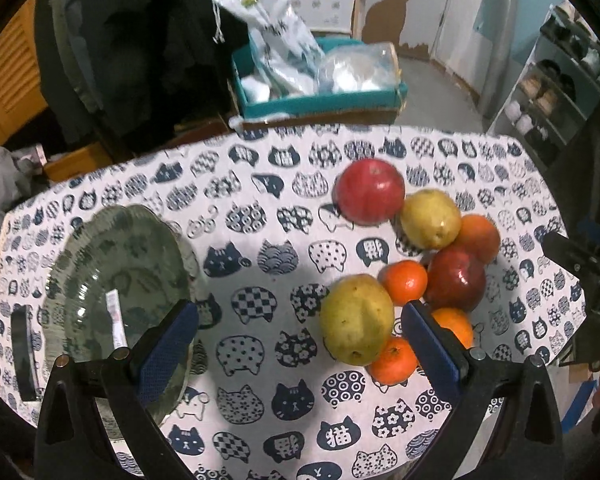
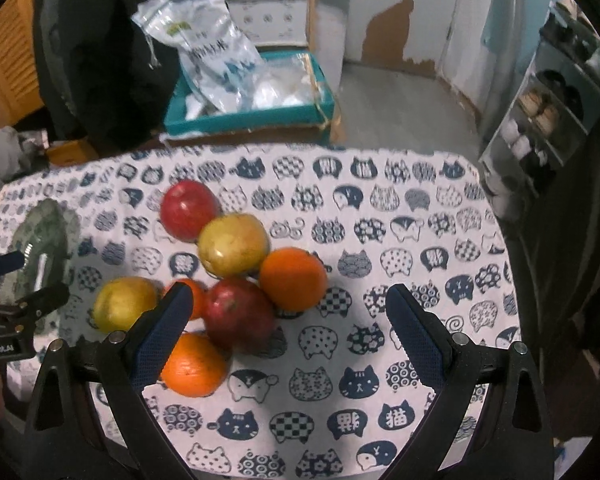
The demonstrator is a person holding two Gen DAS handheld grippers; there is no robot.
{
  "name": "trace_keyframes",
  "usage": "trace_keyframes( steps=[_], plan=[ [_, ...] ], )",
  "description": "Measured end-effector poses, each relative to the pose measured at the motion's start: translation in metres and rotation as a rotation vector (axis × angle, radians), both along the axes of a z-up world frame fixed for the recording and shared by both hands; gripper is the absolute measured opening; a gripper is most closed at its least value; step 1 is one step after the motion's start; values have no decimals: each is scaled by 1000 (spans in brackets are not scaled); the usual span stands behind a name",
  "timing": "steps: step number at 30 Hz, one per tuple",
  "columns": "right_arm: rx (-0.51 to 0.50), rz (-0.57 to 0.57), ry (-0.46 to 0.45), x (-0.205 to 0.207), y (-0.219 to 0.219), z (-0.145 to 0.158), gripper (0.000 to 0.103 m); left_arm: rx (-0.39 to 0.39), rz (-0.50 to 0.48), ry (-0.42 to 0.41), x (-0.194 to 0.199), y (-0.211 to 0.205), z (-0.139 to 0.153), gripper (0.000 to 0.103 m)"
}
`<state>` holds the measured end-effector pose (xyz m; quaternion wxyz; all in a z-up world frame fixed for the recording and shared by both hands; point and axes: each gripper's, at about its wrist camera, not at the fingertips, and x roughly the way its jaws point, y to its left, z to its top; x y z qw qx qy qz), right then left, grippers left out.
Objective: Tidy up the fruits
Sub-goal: 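Grasp the large yellow-green pear with the left tool while the right tool grasps a large orange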
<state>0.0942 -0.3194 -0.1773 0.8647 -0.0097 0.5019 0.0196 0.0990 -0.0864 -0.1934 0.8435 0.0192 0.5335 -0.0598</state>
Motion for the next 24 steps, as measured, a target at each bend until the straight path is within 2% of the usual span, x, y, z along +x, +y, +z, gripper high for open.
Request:
trace_keyframes(
  steps=[6,18,21,24],
  plan=[
    [-17,-10,65,9,-5,-30,96,-5,-2,66,12,-8,-27,102],
    [49,-11,115,31,-17,-55,96,-17,-48,159,21,-29,-62,102],
    [68,0,143,39,-18,-64,96,-28,-53,190,23,-30,-71,93],
    [81,-1,164,48,-19,-74,96,-66,-57,226,25,-30,-79,88]
  ],
)
